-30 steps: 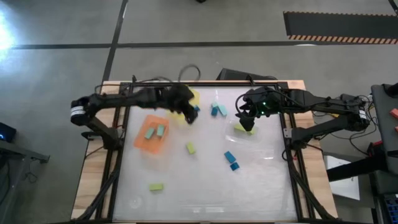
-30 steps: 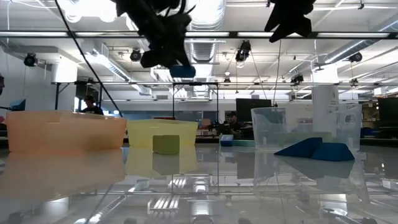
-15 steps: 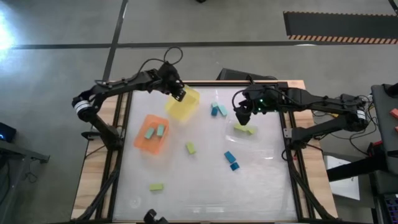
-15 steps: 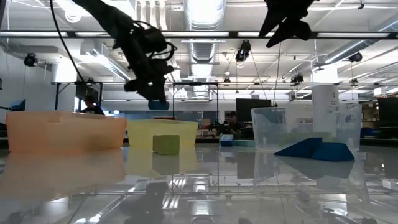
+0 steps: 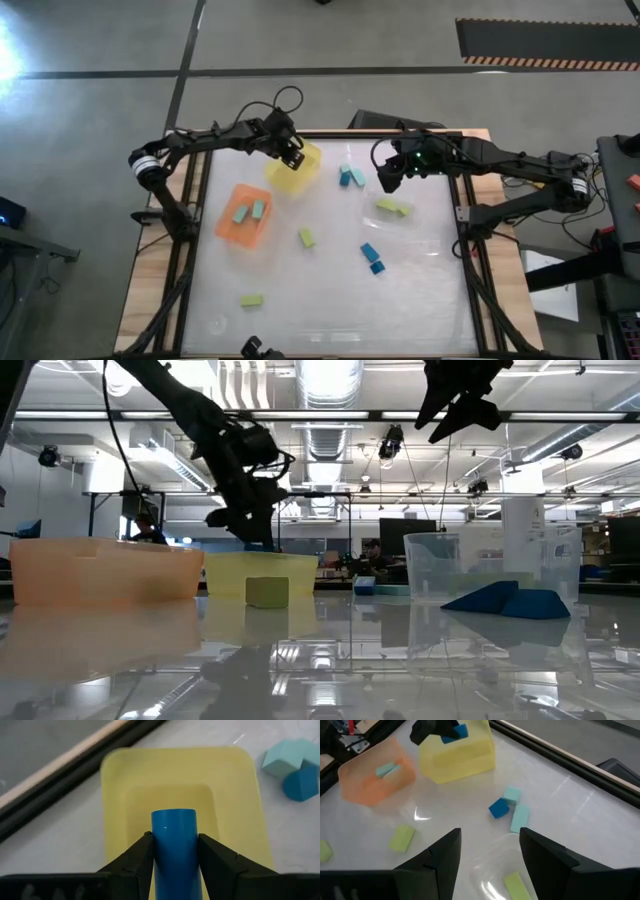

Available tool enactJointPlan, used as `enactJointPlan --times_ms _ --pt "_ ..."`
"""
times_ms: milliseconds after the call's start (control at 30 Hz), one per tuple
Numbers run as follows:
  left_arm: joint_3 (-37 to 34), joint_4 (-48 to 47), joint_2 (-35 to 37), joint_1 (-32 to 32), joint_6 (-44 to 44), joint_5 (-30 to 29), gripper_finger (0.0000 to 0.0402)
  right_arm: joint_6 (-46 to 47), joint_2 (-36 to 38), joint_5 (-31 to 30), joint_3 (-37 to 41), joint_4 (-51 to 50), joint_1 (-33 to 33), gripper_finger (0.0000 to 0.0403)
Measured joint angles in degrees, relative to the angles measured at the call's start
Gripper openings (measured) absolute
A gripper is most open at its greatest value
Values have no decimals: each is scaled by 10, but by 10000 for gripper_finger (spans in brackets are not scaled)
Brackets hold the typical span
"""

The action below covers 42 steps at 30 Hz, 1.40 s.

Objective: Sort & place blocks by color
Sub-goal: Put the blue block into the yellow bin, then put the green block into the transparent bin

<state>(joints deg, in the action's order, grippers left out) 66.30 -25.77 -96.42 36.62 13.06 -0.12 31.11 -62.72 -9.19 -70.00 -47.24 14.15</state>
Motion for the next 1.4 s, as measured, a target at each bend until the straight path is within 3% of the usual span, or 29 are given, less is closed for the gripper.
enactJointPlan --times_ms 567,1033,1400 --pt "0 14 -45 0 -4 -1 121 -1 -12 1 0 0 5 192" --pt "2 13 -44 0 0 -2 171 -6 -12 1 0 0 5 192" --pt "7 8 47 -4 31 28 173 25 -12 15 -3 0 5 192"
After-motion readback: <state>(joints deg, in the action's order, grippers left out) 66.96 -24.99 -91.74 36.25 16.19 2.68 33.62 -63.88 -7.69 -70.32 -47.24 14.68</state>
